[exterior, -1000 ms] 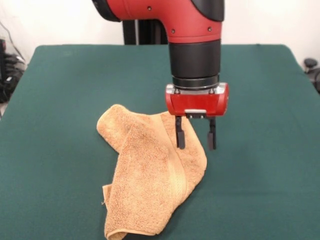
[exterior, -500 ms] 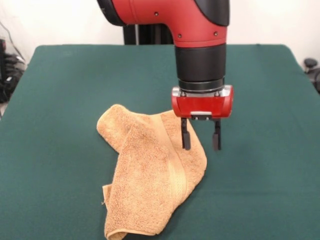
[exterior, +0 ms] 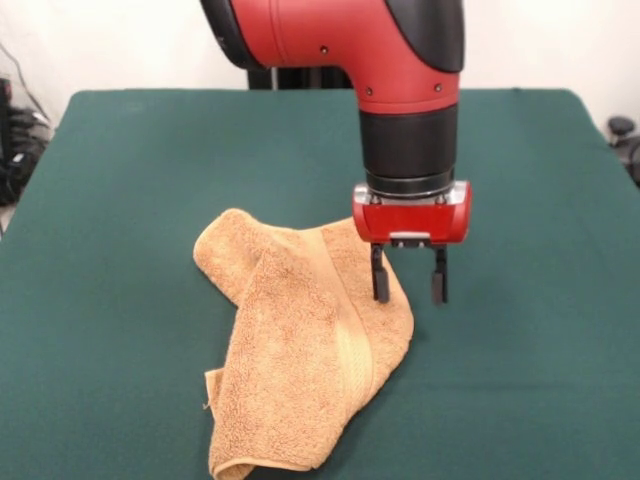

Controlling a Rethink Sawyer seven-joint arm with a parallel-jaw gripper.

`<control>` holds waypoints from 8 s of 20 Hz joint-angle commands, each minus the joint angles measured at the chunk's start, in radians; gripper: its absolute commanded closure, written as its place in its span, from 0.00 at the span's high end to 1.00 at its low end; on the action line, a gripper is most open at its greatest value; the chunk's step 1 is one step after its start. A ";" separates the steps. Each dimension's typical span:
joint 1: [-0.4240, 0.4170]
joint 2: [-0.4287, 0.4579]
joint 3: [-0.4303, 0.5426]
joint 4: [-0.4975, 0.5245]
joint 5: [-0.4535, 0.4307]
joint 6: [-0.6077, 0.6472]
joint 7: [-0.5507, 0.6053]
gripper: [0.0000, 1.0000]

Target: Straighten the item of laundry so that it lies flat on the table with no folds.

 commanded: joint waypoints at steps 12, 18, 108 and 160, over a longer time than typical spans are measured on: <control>0.056 0.079 -0.053 0.016 -0.047 0.045 0.082 1.00; 0.070 0.098 -0.083 0.005 -0.043 0.024 0.092 1.00; -0.283 0.307 0.591 0.186 -0.202 -0.055 0.032 1.00; 0.083 -0.286 -0.045 0.274 0.083 0.217 0.202 1.00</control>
